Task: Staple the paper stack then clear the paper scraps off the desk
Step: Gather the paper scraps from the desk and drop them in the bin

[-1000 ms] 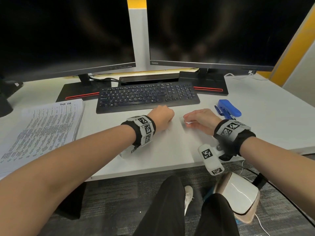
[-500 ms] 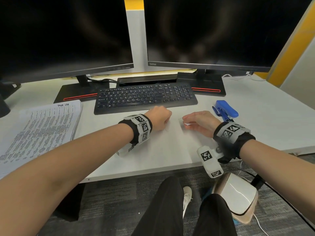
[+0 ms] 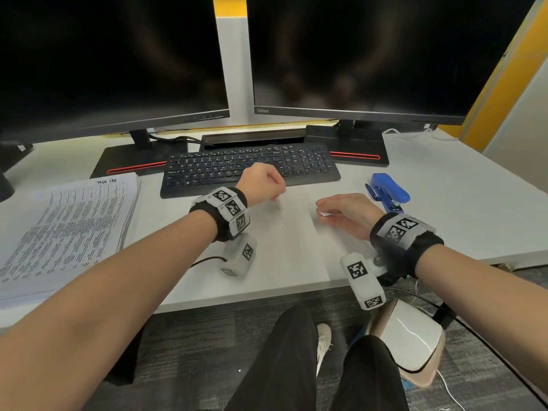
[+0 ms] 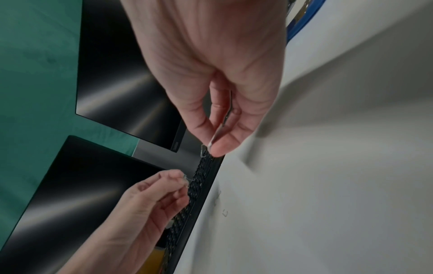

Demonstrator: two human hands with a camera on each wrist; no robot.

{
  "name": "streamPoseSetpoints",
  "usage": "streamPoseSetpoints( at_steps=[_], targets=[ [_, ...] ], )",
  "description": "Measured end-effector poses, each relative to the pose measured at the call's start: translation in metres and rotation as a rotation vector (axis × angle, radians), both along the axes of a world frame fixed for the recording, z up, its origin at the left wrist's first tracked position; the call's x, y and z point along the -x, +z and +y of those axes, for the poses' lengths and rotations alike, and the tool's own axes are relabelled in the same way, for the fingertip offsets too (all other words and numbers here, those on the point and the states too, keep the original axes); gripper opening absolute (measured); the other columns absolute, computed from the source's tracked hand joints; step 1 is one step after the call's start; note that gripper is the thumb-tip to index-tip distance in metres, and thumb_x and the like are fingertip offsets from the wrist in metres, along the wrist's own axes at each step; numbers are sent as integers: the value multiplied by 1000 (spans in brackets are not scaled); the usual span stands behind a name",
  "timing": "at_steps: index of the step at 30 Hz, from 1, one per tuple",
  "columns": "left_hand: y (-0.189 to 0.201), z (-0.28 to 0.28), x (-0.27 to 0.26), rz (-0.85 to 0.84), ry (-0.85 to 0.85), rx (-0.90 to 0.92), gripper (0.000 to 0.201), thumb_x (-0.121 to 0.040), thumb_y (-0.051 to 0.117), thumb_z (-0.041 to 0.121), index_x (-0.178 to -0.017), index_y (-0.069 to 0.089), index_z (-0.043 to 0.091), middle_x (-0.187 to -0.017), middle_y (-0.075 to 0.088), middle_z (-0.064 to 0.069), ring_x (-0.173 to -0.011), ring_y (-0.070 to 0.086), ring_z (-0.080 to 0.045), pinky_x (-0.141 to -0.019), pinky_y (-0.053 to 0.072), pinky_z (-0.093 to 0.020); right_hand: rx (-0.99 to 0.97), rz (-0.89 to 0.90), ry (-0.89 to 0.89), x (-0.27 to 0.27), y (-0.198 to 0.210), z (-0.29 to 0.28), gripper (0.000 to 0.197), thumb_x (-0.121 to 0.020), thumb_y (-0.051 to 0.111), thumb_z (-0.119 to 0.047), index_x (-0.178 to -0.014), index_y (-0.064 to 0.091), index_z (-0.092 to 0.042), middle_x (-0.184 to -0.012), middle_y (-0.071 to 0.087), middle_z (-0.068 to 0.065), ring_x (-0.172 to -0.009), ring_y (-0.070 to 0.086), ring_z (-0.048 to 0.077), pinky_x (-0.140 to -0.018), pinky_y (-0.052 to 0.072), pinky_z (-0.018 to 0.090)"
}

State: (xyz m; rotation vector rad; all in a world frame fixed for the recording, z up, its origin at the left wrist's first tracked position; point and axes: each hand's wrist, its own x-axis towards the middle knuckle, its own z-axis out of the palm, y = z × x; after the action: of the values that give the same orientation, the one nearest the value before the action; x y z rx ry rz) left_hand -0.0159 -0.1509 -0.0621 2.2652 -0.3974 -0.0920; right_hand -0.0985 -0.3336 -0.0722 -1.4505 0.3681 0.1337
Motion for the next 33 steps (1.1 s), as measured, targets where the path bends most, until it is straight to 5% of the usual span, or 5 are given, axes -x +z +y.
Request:
streamPoseSetpoints(
  at_steps=[10,13,16,24,33],
  targets=[
    [39,-59,60,313,-122,650,6,-88,60,2,-88,63,7,-76,61,-3,-66,59,-11,-60,55,-16,-171,-55,-86,37,30,-59,13,-84,61,4,-96,62,0,-95,60,10,-84,60,16,-79,56,23],
    [46,-92,98,390,-233,698,7,-89,58,1,-90,63,6,-73,61,-3,-61,60,-8,-60,55,-15,-137,-57,-99,67,39,-90,32,-78,66,2,-111,63,4,-109,64,13,-89,62,17,-72,57,19],
    [38,-124,136,518,-390,740,15,-88,55,-4,-80,62,7,-63,61,-2,-52,60,-7,-57,54,-16,-127,-40,-161,105,38,-122,10,-78,63,1,-88,66,-3,-82,68,6,-70,66,10,-65,57,15],
    [-67,-189,199,846,-585,503,18,-84,57,-5,-76,62,10,-60,59,0,-50,57,-5,-57,53,-13,-59,186,-211,184,-39,-189,14,-79,60,7,-90,68,2,-74,68,9,-64,68,11,-62,58,17],
    [-198,-279,124,953,-405,176,25,-90,51,-2,-70,51,12,-61,50,0,-54,50,-3,-50,46,-9,-65,355,-334,145,-188,-261,11,-81,57,13,-83,65,5,-81,62,17,-65,63,17,-58,57,21]
  ],
)
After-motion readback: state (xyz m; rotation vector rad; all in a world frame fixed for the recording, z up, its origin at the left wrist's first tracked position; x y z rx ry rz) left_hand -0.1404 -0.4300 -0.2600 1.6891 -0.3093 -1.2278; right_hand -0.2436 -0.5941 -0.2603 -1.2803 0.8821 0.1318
